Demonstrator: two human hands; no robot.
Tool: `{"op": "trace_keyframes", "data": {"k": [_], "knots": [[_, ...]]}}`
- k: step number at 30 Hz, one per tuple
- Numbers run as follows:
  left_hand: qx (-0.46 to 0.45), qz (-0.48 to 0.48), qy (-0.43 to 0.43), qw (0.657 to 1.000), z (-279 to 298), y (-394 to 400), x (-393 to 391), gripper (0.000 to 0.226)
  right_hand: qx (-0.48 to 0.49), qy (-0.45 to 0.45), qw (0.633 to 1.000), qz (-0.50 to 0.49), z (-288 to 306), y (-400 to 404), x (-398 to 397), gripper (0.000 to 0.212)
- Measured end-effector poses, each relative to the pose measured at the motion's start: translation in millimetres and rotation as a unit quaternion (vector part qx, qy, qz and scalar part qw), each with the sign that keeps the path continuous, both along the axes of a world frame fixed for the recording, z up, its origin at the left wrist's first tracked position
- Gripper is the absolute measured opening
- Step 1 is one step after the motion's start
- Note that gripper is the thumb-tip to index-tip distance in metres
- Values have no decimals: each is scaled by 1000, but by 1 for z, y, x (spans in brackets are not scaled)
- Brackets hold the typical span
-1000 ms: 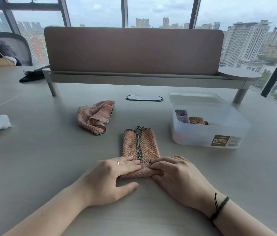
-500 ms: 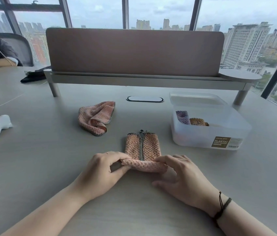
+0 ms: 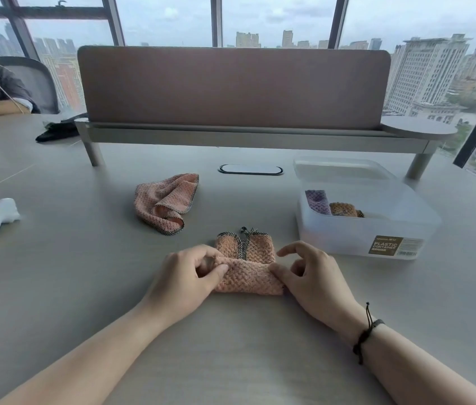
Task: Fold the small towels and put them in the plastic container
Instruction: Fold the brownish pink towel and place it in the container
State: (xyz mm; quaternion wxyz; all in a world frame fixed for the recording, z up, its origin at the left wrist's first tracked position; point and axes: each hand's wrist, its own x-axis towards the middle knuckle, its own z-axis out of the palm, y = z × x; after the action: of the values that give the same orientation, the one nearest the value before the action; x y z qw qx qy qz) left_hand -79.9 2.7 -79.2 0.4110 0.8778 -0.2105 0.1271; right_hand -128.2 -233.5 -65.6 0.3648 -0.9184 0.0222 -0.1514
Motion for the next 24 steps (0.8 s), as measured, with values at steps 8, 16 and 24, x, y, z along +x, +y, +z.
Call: {"op": "trace_keyframes", "data": {"k": [8,16,24], "knots": [[103,-74,-213,969,3,2,-5,29,-70,-17,997,19,-8,-1,2,12],[262,-202,-78,940,-1,0,-12,66,-169,-117,970,133,-7,3,-11,39],[263,-207,-12,942,3,-2,-8,72,-235,4,953,192,-9,7,-13,65]]}}
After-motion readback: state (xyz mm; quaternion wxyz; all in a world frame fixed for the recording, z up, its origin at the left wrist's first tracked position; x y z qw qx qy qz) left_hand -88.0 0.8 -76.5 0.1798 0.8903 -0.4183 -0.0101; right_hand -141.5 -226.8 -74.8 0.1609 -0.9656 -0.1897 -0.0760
